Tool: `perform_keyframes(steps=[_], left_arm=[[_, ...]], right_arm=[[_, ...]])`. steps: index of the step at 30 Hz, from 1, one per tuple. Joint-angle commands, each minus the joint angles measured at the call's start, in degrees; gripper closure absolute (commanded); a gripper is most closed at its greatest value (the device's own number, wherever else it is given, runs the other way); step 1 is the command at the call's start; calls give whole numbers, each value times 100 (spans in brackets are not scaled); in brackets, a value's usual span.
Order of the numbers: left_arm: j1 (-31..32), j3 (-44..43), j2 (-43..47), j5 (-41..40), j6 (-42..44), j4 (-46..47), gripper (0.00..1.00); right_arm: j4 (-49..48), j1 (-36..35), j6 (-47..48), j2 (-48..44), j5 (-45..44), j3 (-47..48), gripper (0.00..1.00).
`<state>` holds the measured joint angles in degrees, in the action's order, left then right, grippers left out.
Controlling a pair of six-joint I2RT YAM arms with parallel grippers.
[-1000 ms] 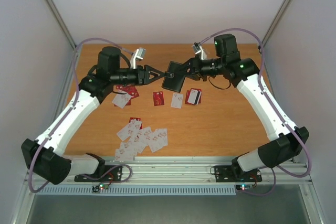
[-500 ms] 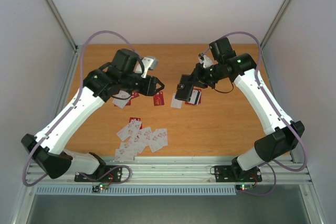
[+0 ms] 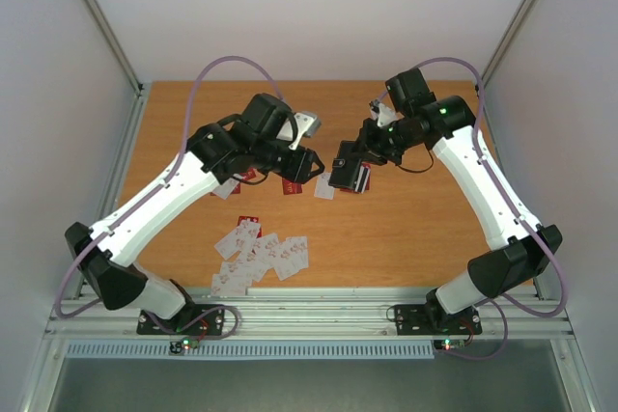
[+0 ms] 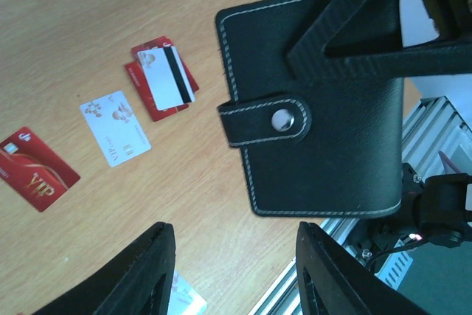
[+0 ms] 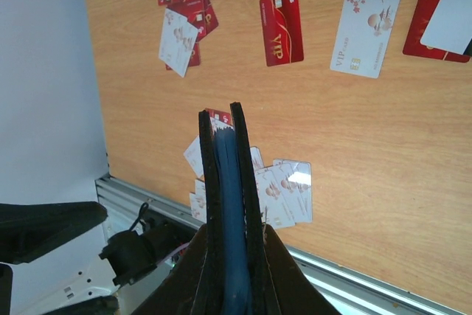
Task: Put the credit cards into the card holder
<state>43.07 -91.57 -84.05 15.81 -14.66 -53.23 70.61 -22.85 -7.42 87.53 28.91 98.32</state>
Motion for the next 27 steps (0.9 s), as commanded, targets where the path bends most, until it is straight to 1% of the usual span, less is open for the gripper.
perform_keyframes(steps=[1,8,19,27], left_arm=[[188,-328,-270,-37,39,136,53],[372,-614,-625,-85,53,102,52],[492,-796,-854,-242,39,224,54],[492,-881,-973,-469,120,236,60]], right_arm=[[148,-83,-90,-60,-34,207,99],[164,-97,-167,-51,-12,219,99],[164,-146,-224,9,86,254,99],[155,-185,-242,60,154,342,99]])
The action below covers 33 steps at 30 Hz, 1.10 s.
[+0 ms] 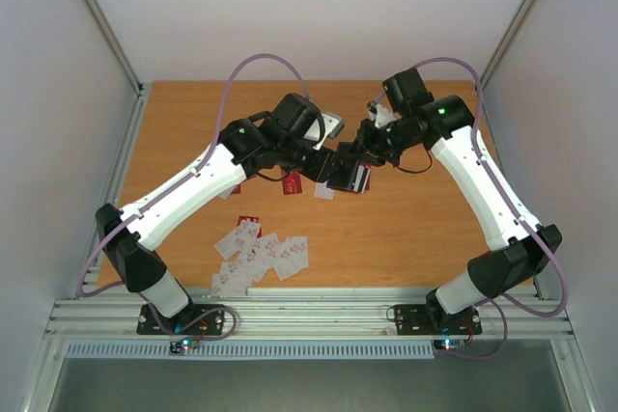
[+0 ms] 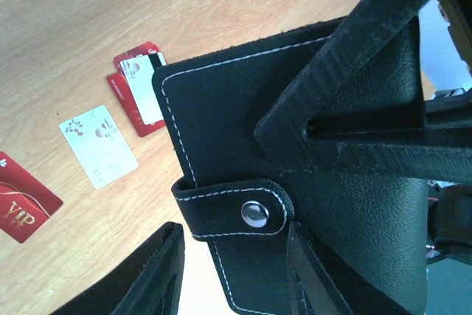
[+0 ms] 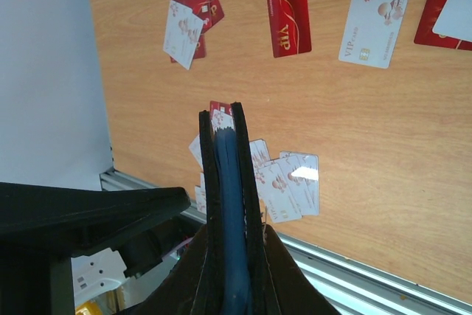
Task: Put the credit cards into the card holder
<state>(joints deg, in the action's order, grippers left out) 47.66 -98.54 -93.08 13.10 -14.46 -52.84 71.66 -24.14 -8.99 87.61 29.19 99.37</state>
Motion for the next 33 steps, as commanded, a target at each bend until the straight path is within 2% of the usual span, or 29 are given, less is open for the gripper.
perform_keyframes(steps=[1,9,16,23,30,33], left_arm=[[33,-176,-70,-231,108,211,61],[63,-200,-140,-371,219,238,63],[131,-286,-156,-971,351,165,76],[153,-280,-158,-1135,385,104,88],[170,-271,-169,-1286,401,26,91],[165,-286,-192,-1404,359,4,87]], right_arm=[[50,-53,-85,60,147,252,99],[37,-64,-102,135,255,293,99],[42,-82,-103,201,392,318,99],[42,-98,-119,213,416,318,99],[24,-106,-155,204,462,319,99],[24,-129,-164,208,474,302,99]])
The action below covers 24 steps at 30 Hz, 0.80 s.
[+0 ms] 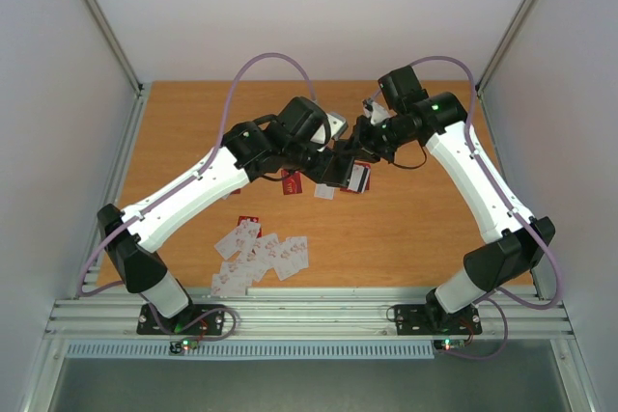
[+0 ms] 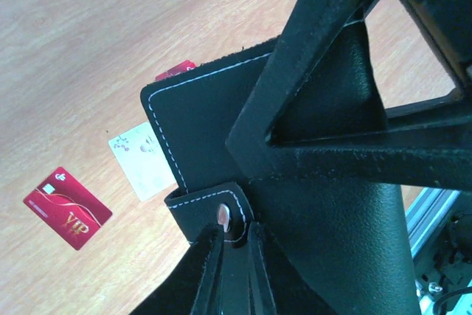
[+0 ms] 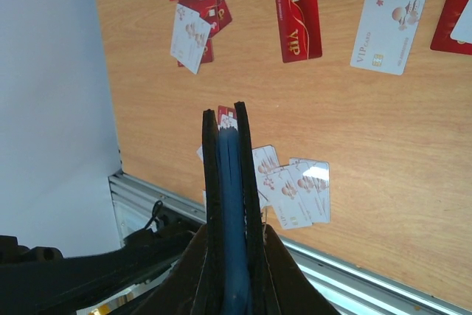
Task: Put the credit cards into the card holder
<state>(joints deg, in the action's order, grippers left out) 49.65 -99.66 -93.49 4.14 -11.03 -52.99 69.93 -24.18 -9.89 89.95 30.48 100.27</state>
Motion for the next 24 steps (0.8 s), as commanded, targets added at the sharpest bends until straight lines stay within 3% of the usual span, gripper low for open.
perform_keyframes(steps=[1,7,13,24], left_arm=[[-34,-177,-157,-523,-2,25,85],[-29,-153,-161,-591,-53,28,84],[-24,-52,-110,-499,-81,139,99],[-27,178,140,-432,-413,254,100]], right_arm=[[201,-133,-74,-30,345,210,99],[188,-165,-117,-52,375,211,99],[214,-165,-144,-83,421,245,99],[283,-165,-60,47,600,525,99]])
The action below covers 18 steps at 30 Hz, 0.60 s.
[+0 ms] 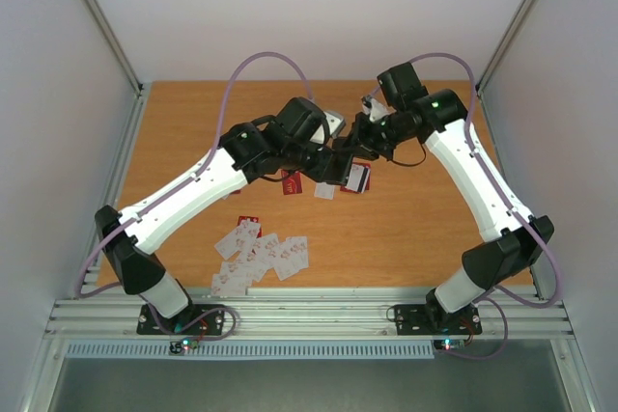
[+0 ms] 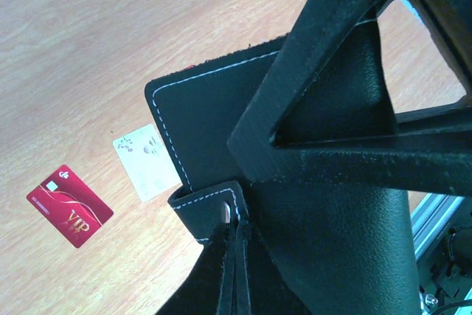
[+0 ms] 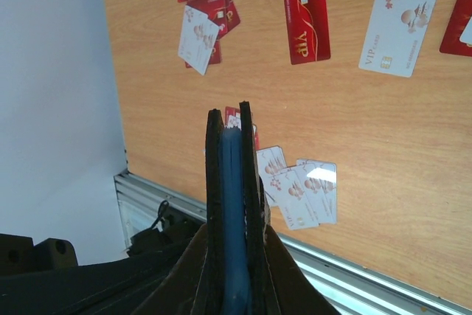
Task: Put the credit cards into the card holder
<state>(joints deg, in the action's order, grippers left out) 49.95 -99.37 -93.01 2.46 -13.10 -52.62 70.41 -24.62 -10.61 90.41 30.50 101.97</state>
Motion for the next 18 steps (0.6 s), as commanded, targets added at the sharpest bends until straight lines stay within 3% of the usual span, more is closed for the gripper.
perform_keyframes(steps=[1,12,18], left_arm=[[-58,154,119,-263,-229,217,100],[-125,394,437,-762,-495,247,100],[-662,664,767,-730,-992,242,100]], right_arm=[[232,-122,23,9,631,379,99],[312,-122,233,51,748,516,99],[340,-122,261,-59,707,476,99]])
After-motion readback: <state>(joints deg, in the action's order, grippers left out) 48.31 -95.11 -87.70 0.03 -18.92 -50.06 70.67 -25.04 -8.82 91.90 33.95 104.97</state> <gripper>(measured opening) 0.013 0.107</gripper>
